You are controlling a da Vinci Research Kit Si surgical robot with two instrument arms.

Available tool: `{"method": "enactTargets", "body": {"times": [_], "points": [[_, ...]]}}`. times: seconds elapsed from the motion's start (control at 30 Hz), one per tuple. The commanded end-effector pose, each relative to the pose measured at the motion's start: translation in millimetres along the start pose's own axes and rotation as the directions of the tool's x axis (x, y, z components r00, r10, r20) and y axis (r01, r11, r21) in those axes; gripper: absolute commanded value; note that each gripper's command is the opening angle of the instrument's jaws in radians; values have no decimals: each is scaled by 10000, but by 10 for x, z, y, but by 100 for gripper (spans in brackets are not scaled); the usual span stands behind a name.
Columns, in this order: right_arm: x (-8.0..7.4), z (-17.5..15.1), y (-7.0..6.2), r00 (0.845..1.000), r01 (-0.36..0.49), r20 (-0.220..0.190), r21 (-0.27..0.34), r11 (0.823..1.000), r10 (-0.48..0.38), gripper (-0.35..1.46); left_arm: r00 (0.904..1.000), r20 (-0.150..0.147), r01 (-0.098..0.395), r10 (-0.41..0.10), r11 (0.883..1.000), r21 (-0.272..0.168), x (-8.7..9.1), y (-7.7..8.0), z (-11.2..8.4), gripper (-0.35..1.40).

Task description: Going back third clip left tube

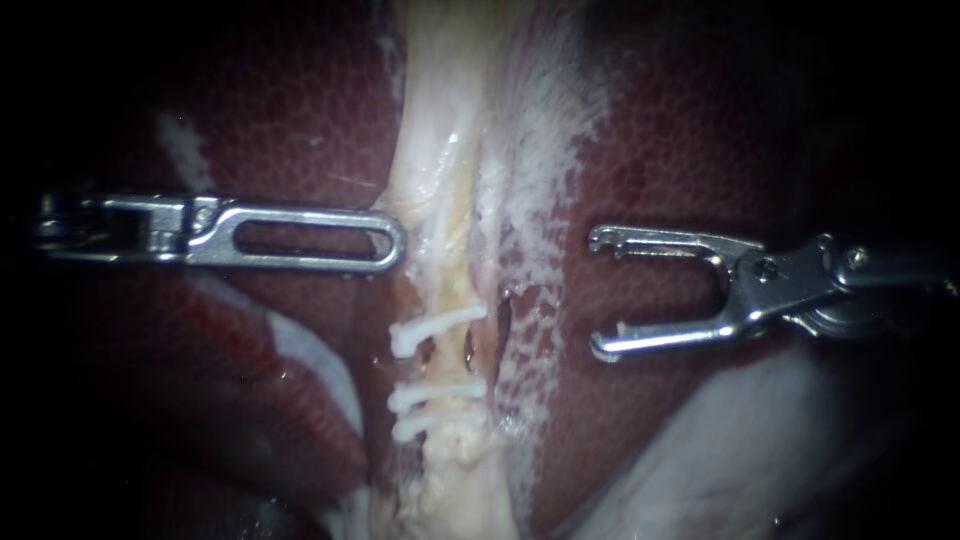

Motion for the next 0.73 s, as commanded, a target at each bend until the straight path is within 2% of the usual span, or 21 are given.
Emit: {"method": "enactTargets", "body": {"times": [0.03, 0.73], "points": [[0, 0, 0, 10000, 0, -1, 31, 10000, 0, 60, 10000, -9, -3, 3, 10000, 0, 1, 0, 1, -35], [0, -1, 0, 10000, 1, -2, 41, 10000, -1, 60, 10000, -48, -13, 13, 10000, 4, 3, -2, 6, -35]]}}
